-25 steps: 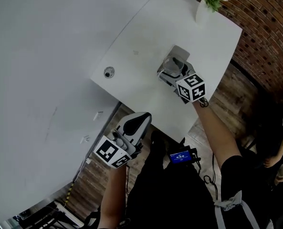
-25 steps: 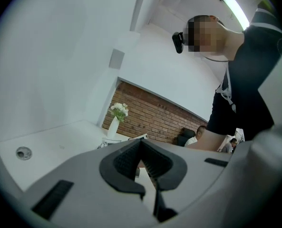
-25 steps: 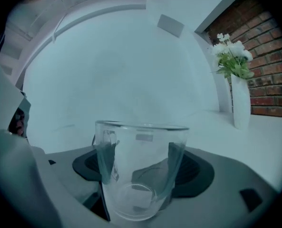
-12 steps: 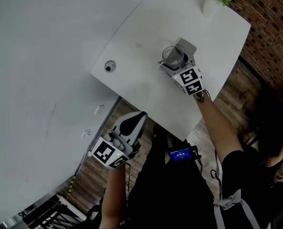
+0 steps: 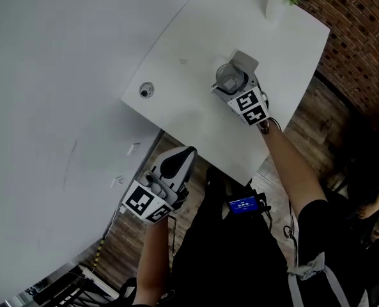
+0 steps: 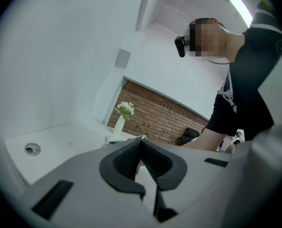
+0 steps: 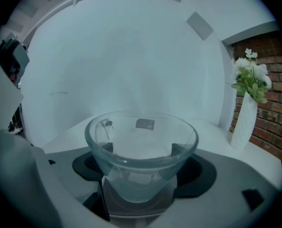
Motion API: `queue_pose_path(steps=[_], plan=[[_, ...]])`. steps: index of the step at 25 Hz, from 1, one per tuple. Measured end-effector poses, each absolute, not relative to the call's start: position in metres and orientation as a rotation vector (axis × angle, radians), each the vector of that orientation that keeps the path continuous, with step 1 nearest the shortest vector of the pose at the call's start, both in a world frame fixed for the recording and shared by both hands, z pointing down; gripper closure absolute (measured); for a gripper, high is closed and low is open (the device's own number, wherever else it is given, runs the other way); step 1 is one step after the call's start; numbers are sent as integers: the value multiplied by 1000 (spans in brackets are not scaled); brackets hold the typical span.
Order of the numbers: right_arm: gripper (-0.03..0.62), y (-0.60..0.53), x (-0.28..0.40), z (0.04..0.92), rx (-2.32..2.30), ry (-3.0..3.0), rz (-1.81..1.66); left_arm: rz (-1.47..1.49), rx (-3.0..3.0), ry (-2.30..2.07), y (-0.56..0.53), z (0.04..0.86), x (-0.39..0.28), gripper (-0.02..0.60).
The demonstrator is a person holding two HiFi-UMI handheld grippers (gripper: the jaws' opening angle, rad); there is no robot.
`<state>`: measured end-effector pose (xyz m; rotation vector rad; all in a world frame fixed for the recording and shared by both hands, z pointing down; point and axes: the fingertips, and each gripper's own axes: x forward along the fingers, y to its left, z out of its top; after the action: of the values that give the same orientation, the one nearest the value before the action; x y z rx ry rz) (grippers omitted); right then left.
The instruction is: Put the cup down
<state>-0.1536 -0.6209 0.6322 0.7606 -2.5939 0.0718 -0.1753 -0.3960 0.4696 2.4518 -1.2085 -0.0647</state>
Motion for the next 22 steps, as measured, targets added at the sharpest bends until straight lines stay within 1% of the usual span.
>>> queue_pose_path(steps=[9, 15, 19, 21, 22], plan=[[187, -603, -127, 640, 733, -2569, 164, -86, 2467, -1180, -384, 469, -167, 574], [189, -583, -99, 629, 811, -2622, 340, -104, 2472, -1173, -376, 471, -166, 574], [189, -566, -86, 607, 838, -2699, 474, -110, 2486, -1166, -372, 470, -164, 573], [216, -556, -80, 588, 856, -2759, 553, -118, 2497, -1164, -370, 468, -164, 574], [265, -551, -76, 578, 863, -2791, 588, -124, 2501, -1163, -369, 466, -163, 574]])
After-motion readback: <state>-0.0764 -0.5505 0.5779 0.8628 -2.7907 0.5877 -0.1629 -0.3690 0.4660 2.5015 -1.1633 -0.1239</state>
